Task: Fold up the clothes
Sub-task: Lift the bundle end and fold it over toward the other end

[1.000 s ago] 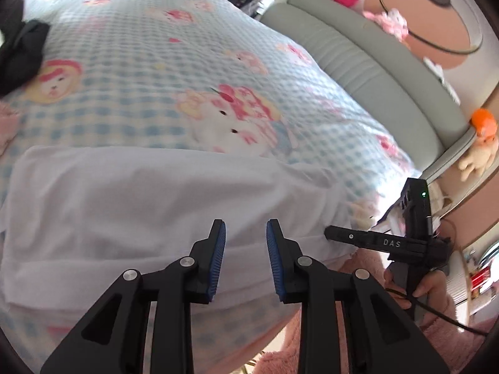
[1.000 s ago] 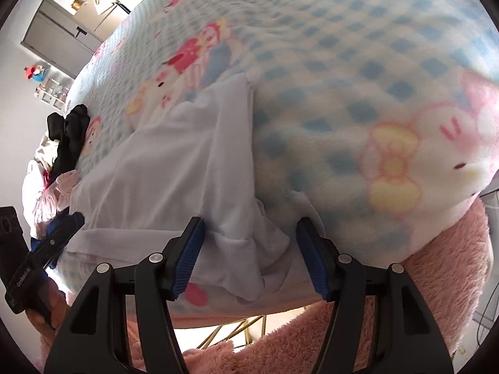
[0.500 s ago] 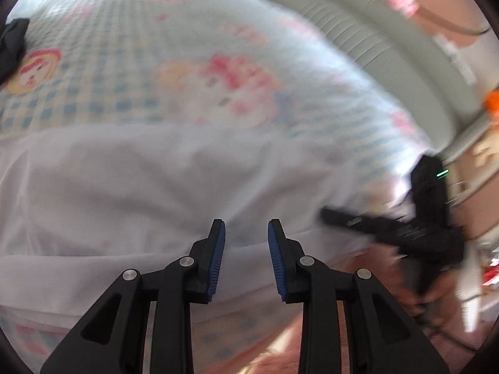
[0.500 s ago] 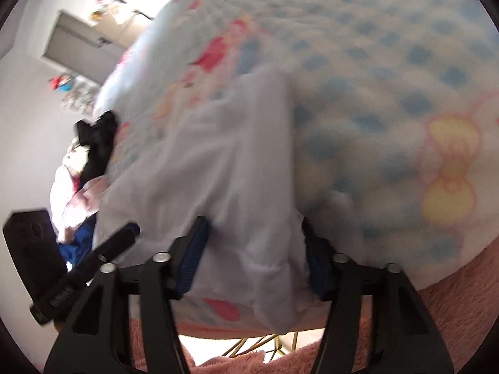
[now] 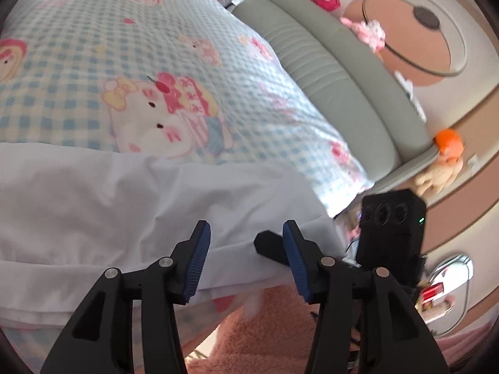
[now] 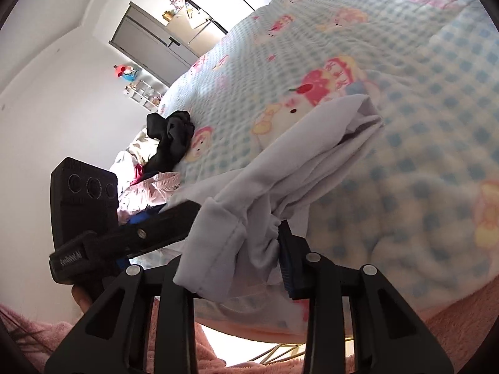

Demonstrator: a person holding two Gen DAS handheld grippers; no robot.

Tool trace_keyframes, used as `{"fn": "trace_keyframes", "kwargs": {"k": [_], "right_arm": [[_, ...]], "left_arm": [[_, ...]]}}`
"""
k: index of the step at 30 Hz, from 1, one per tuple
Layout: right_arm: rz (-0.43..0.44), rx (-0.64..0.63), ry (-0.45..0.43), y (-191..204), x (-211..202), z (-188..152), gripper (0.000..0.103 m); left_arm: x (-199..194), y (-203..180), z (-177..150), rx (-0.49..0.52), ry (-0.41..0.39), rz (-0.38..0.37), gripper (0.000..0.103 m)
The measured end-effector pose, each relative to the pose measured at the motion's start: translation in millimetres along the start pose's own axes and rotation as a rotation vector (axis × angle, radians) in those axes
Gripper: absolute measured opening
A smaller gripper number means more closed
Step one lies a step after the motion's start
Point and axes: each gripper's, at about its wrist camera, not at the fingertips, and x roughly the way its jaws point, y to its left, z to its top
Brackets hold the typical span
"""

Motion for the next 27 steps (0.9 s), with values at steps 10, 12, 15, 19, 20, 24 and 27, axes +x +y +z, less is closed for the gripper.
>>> {"fn": "trace_keyframes", "kwargs": {"k": [10,12,15,19,20,24,27], "right_arm": [[0.009,-0.092,0.03,27.5,27.1,-6.8,0.032],[-0.008,-0.096,0.032,30.0,30.9,-8.2,0.032],[-0.012,-0.105,0.049,30.9,26.4,-9.6,0.033],[0.026,-0.072,0.02,15.5,7.1,-3.2,0.036],[0.014,-0.029,0.013,3.5,7.4,0.2,0.036],[-0.059,0.1,0.029,-37.9,19.7,11.4,0.038],[-0.059,0.082,0.115,-35.0,47.3,8.1,0.038]], "left_arm": [[7.3,-28.3,12.0,0.106,0.06,0.006,0.058],[16.7,-33.0,7.1,0.166,0.058,0.146,0.035],[20.2,-24.6,8.1,0.153,0.055,0.226,0.024],[9.1,-0.3,17.2,0.091,0.023,0.269,0.022],[3.8,6.0,17.5,0.07,0.014,0.265,0.022],[-13.5,26.4,15.5,0.0,-0.001,0.209,0.022],[-27.5,34.7,10.3,-0.066,-0.02,0.042,0.041]]}}
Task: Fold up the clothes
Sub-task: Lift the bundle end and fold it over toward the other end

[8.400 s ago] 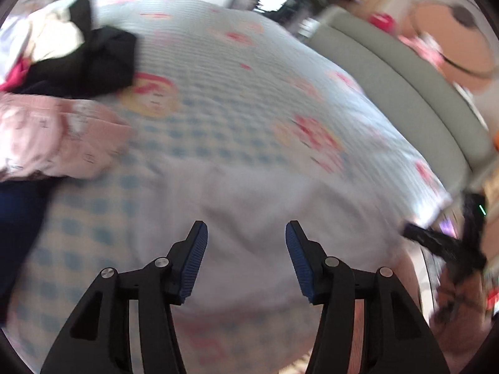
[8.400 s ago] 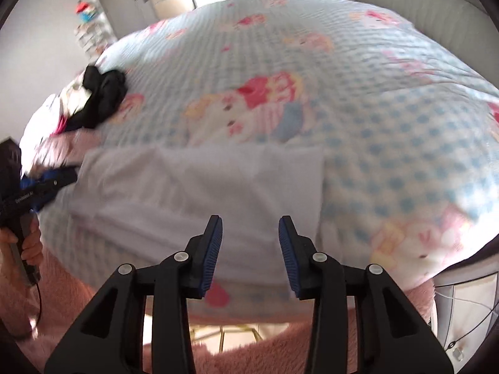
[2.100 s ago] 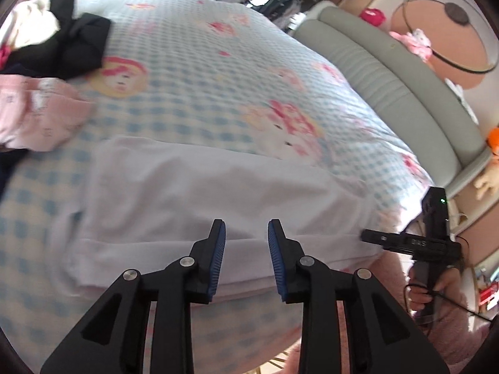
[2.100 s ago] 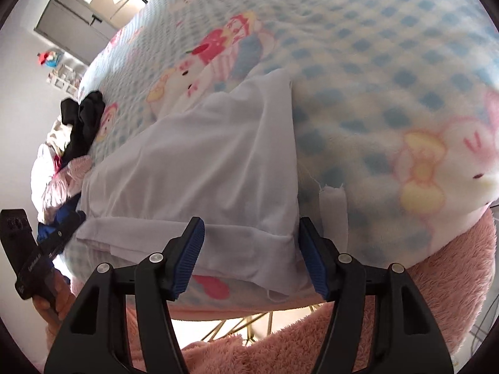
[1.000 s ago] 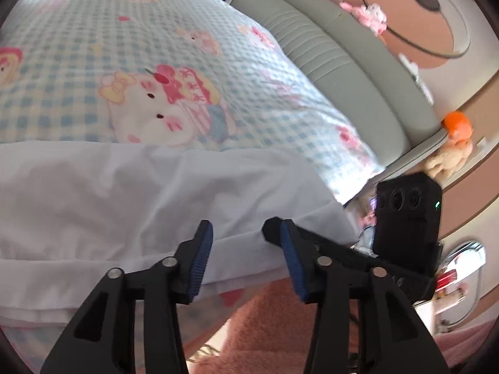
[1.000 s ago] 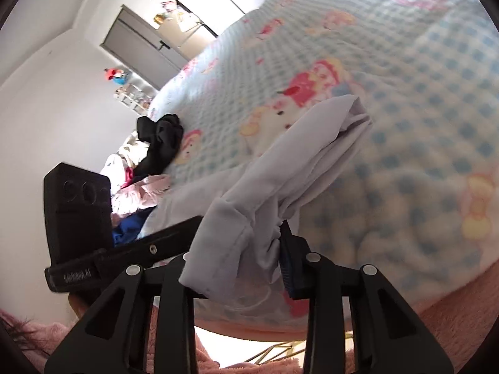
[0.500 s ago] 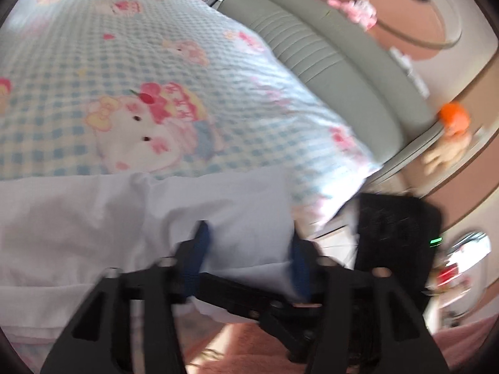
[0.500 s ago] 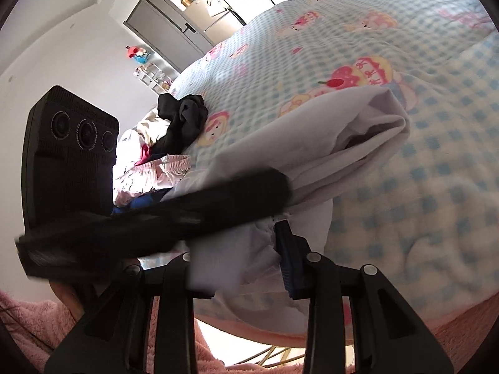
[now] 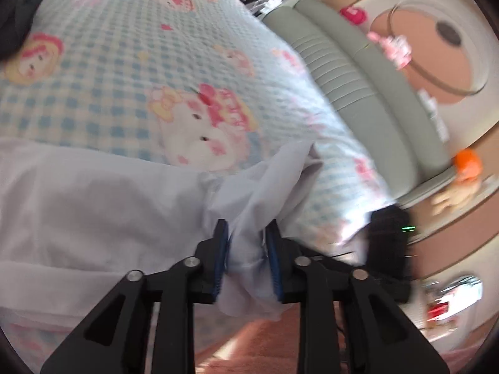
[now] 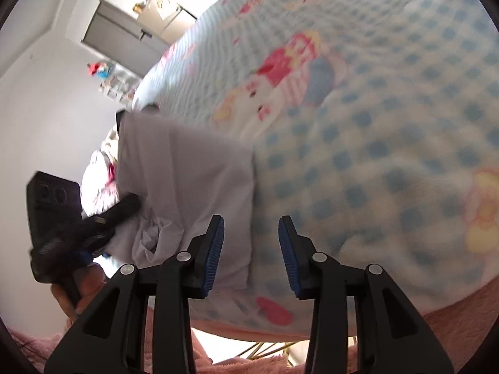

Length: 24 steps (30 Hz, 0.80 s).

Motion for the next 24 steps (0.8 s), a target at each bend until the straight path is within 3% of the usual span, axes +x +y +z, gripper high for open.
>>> {"fn": "trace_keyframes", "kwargs": {"k": [3,8,13,14,15,18,21,24], "right_arm": [[0.01,-0.022,0.015,11.7,15.0,-3.9,0.038],[0.005,-0.052,-0.011,29.5,26.2,-8.7,0.038],[0.002,-0.104,-0.038,45.3,18.0,-8.9,0.038],[0.01,-0.11,-0.044,48.8,17.3,-8.5,0.038],[0.021,-0.114,-0.045,54.2,18.1,-7.2,0.038],[0.035,-0.153,-0.032,77.9,27.0,-2.2,0.039],[0.068,-0.14,-0.039,83.8,18.9,3.9,0.039],[0.034,-0.129,-0.054,85.2,11.1,12.1,0.042]], "left_arm": [[1.8,-5.8,-5.5,0.02,0.012,-0.063,0.055],[26.2,-13.3,-14.1,0.06,0.067,0.002,0.057],[20.5,-12.7,-14.1,0.047,0.035,-0.018,0.063],[16.5,-10.9,-12.4,0.045,0.018,0.012,0.051],[12.8,-9.3,-10.4,0.048,0.001,0.063,0.022],[-8.5,-4.1,-4.8,0.054,-0.073,0.126,0.013],[-38.8,7.8,0.1,0.016,-0.144,0.139,0.012],[-75.8,27.5,6.1,-0.02,-0.21,0.163,0.012]]}}
